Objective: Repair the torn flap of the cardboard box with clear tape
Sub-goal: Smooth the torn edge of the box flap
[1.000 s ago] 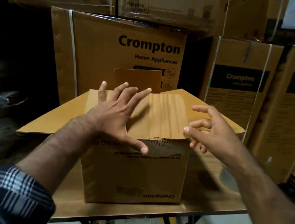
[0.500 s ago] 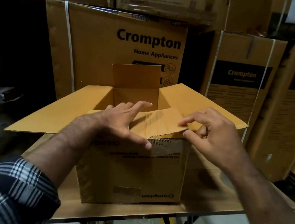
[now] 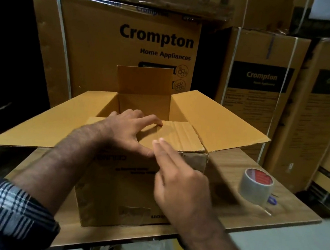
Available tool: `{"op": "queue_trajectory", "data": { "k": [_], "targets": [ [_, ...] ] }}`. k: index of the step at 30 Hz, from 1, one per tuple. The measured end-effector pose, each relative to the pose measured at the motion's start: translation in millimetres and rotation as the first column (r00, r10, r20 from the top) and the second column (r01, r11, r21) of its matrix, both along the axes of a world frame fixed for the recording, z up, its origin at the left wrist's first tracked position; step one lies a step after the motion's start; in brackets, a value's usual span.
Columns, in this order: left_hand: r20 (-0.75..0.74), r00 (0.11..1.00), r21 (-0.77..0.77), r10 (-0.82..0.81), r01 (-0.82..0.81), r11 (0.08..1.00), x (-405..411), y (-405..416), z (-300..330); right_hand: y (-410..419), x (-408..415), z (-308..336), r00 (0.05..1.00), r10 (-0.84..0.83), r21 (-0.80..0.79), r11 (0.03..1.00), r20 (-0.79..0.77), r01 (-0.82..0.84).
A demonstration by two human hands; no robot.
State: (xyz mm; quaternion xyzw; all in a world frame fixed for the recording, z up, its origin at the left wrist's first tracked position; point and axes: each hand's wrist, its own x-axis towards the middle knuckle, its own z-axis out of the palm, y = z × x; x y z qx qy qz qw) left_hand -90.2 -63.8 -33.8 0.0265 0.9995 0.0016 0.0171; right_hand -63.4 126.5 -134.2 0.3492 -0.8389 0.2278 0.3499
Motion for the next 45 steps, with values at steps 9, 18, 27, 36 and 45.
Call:
{"op": "queue_trajectory", "data": {
  "k": [9,18,27,36,45],
  "targets": [
    [0.017,0.999,-0.011,-0.049,0.049,0.999,-6.4,3.7,-3.5,15.1,-7.0,-11.5,1.0,-0.025,-0.046,0.999,0.005,0.025],
    [0.061,0.998,0.027,-0.021,0.02,0.999,-4.3,6.9,-2.8,53.2,-21.1,-23.6,0.993,-0.071,-0.154,0.986,-0.097,0.055],
    [0.039,0.999,0.046,-0.021,0.019,0.999,-1.0,6.0,-3.7,38.0,2.2,-3.6,0.978,-0.096,-0.194,0.979,-0.183,0.06],
    [0.021,0.996,0.0,-0.082,0.082,0.997,-5.8,1.0,-4.8,14.1,-14.6,-7.4,0.954,-0.062,-0.018,0.998,-0.292,0.06],
    [0.07,0.996,0.085,-0.053,0.047,0.995,-8.7,3.2,-5.4,64.1,-45.9,-12.8,0.918,-0.011,0.048,0.998,-0.396,0.033]
  ]
}}
